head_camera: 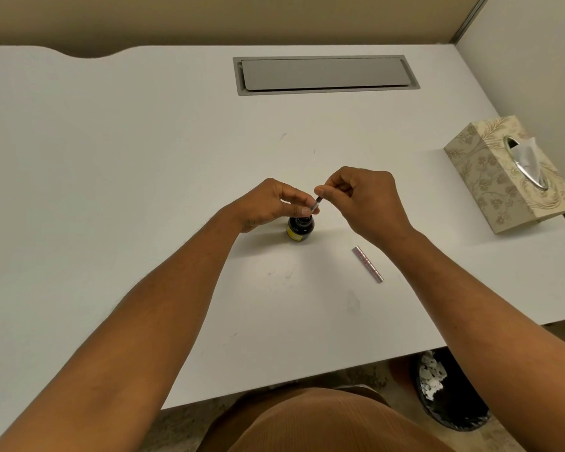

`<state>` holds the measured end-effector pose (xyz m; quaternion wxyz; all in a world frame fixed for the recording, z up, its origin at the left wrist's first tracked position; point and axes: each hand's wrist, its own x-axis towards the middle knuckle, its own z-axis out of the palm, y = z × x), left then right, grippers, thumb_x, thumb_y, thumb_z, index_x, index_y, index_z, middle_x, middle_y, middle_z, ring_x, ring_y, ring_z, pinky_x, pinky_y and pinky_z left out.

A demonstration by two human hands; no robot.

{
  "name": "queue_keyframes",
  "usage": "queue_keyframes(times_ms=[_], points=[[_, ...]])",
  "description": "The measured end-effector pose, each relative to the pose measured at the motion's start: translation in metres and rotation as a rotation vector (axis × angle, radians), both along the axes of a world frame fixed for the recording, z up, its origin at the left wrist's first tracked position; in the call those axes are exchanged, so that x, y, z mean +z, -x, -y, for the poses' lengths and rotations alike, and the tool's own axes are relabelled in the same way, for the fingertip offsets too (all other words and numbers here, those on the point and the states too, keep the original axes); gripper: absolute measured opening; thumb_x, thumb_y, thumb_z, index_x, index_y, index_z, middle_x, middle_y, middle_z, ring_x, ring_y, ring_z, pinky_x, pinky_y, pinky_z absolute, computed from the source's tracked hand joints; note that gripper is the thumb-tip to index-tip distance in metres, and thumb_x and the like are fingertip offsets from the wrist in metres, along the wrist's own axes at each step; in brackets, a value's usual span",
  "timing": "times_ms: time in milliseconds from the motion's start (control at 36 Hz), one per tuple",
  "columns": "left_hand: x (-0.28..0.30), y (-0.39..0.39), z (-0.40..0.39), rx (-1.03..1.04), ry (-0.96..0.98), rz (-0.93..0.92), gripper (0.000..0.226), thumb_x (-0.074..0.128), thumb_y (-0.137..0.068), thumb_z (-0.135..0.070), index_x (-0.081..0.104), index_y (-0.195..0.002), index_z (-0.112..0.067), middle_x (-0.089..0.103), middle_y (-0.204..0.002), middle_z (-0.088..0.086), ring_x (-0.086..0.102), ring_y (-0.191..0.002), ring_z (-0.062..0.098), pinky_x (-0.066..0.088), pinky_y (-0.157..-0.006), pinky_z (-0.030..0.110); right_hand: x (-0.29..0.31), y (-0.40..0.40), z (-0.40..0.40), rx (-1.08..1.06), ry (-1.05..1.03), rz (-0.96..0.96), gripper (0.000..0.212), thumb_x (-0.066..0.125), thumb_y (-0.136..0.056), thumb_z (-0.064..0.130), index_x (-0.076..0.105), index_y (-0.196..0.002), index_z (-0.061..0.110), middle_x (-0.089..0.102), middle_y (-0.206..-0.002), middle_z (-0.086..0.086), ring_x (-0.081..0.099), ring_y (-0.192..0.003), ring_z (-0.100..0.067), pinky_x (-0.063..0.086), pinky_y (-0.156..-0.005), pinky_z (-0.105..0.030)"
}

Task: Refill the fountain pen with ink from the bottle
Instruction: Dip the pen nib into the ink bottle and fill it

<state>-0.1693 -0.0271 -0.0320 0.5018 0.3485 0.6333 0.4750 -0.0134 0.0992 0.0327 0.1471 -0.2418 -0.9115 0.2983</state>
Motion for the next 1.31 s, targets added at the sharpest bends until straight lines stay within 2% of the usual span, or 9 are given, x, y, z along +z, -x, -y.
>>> queue_keyframes(times_ms=[194, 556, 750, 861, 1000, 1056, 1194, 1306], points=[[0.001, -0.001, 0.000, -0.007, -0.007, 0.013, 0.022, 0.074, -0.089, -0.013, 0.076, -0.111, -0.012, 0.077, -0.109, -0.001, 0.068, -0.112, 0.010, 0.047, -0.105, 0.031, -0.004, -0.001, 0.000, -0.019, 0.006, -0.017, 0.020, 0.072, -0.089, 0.034, 0.073, -0.084, 0.015, 0.061, -0.065, 0.015, 0.057, -0.061, 0.000, 0.041, -0.060, -0.012], [0.002, 0.001, -0.002, -0.018, 0.006, 0.006, 0.026, 0.075, -0.087, -0.013, 0.075, -0.113, -0.010, 0.077, -0.110, 0.001, 0.068, -0.112, 0.010, 0.048, -0.105, 0.030, -0.006, -0.002, -0.001, -0.035, 0.002, -0.015, 0.019, 0.072, -0.090, 0.034, 0.073, -0.085, 0.016, 0.059, -0.064, 0.019, 0.057, -0.061, 0.000, 0.040, -0.061, -0.012], [0.001, 0.001, -0.003, -0.027, 0.007, 0.010, 0.023, 0.075, -0.087, -0.013, 0.076, -0.111, -0.012, 0.077, -0.108, 0.000, 0.068, -0.112, 0.009, 0.048, -0.105, 0.030, -0.004, -0.002, -0.001, -0.024, 0.005, -0.015, 0.017, 0.071, -0.090, 0.032, 0.074, -0.086, 0.015, 0.062, -0.066, 0.014, 0.057, -0.062, -0.001, 0.042, -0.062, -0.016], [0.000, 0.002, -0.003, -0.025, 0.005, 0.008, 0.023, 0.075, -0.088, -0.013, 0.076, -0.110, -0.012, 0.077, -0.108, -0.001, 0.069, -0.111, 0.009, 0.048, -0.104, 0.028, 0.002, -0.001, -0.002, 0.025, 0.006, 0.030, 0.013, 0.069, -0.093, 0.027, 0.076, -0.094, 0.015, 0.072, -0.079, 0.005, 0.062, -0.069, -0.007, 0.048, -0.068, -0.023], [-0.002, 0.003, -0.004, -0.024, 0.008, 0.005, 0.025, 0.075, -0.088, -0.013, 0.075, -0.112, -0.009, 0.077, -0.109, 0.002, 0.069, -0.111, 0.011, 0.049, -0.102, 0.027, 0.004, -0.003, -0.004, 0.074, -0.012, 0.070, 0.021, 0.067, -0.095, 0.024, 0.073, -0.113, 0.016, 0.074, -0.092, 0.002, 0.066, -0.082, -0.011, 0.051, -0.080, -0.021], [-0.001, 0.003, -0.004, -0.025, 0.011, 0.002, 0.025, 0.075, -0.087, -0.013, 0.075, -0.112, -0.009, 0.077, -0.109, 0.002, 0.069, -0.111, 0.011, 0.049, -0.101, 0.027, 0.003, -0.004, -0.004, 0.073, -0.013, 0.061, 0.019, 0.066, -0.095, 0.023, 0.073, -0.111, 0.016, 0.073, -0.090, 0.002, 0.066, -0.080, -0.011, 0.051, -0.078, -0.022], [0.000, 0.003, -0.004, -0.030, 0.017, 0.000, 0.021, 0.075, -0.087, -0.012, 0.077, -0.108, -0.012, 0.078, -0.107, 0.000, 0.069, -0.111, 0.011, 0.048, -0.104, 0.029, 0.000, -0.003, -0.004, 0.048, -0.010, 0.056, 0.011, 0.067, -0.094, 0.025, 0.074, -0.099, 0.017, 0.072, -0.082, 0.005, 0.062, -0.070, -0.005, 0.045, -0.066, -0.012], [0.001, 0.003, -0.004, -0.028, 0.015, 0.001, 0.019, 0.075, -0.087, -0.011, 0.077, -0.105, -0.014, 0.078, -0.105, -0.001, 0.069, -0.110, 0.011, 0.048, -0.106, 0.031, 0.001, -0.002, -0.004, 0.033, 0.009, 0.056, 0.012, 0.068, -0.092, 0.027, 0.074, -0.094, 0.017, 0.072, -0.080, 0.005, 0.064, -0.071, -0.009, 0.050, -0.068, -0.021]])
